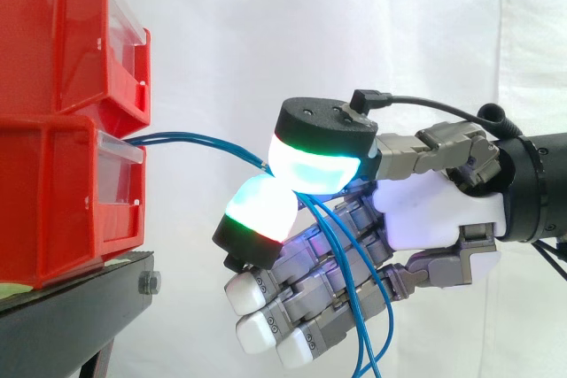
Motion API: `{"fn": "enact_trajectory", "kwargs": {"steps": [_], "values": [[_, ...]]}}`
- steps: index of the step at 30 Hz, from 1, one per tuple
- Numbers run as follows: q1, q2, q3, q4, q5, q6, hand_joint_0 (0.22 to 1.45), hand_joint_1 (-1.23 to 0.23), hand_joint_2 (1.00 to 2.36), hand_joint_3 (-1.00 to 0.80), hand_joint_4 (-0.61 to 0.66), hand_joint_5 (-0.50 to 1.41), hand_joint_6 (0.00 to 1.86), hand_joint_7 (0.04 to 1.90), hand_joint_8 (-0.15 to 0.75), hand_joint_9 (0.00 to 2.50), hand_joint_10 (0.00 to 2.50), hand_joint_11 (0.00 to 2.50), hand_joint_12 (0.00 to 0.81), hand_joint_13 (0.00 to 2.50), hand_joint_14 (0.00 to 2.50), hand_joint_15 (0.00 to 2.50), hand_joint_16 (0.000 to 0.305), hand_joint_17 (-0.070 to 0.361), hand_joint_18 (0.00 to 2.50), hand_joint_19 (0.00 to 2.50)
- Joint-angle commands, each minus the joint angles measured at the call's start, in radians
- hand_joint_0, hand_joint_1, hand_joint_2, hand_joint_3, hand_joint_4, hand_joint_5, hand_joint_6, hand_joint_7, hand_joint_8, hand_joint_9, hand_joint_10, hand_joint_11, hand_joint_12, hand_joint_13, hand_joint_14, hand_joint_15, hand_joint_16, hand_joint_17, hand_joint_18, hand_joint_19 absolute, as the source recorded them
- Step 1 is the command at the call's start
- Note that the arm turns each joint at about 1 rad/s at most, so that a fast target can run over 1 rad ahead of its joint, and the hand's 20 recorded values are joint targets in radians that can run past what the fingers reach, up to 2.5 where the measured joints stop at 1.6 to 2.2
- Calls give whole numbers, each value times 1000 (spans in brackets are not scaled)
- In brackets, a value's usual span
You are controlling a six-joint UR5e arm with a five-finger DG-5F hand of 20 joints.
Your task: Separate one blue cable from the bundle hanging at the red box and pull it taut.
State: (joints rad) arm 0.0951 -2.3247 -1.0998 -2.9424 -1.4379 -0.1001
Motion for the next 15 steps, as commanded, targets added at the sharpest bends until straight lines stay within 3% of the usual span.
{"fn": "enact_trajectory", "kwargs": {"steps": [1, 3, 10, 15], "values": [[0, -1, 0, 0, 7, -3, 678, -888, 1008, -348, 150, -195, 889, 1058, 311, 653, 14, 489, 371, 677, 9, 230, 44, 98, 680, 166], [0, -1, 0, 0, 13, -7, 676, -885, 1001, -490, 171, -195, 892, 1077, 312, 659, 14, 486, 372, 685, 8, 232, 44, 98, 693, 168], [0, -1, 0, 2, 17, -7, 531, -564, 1000, -500, 201, -185, 874, 1036, 329, 698, 15, 492, 385, 711, 9, 245, 46, 104, 722, 182], [0, -1, 0, 2, 17, -7, 612, -498, 1000, -500, 167, -174, 855, 1081, 321, 706, 16, 497, 372, 704, 9, 246, 44, 98, 700, 214]]}}
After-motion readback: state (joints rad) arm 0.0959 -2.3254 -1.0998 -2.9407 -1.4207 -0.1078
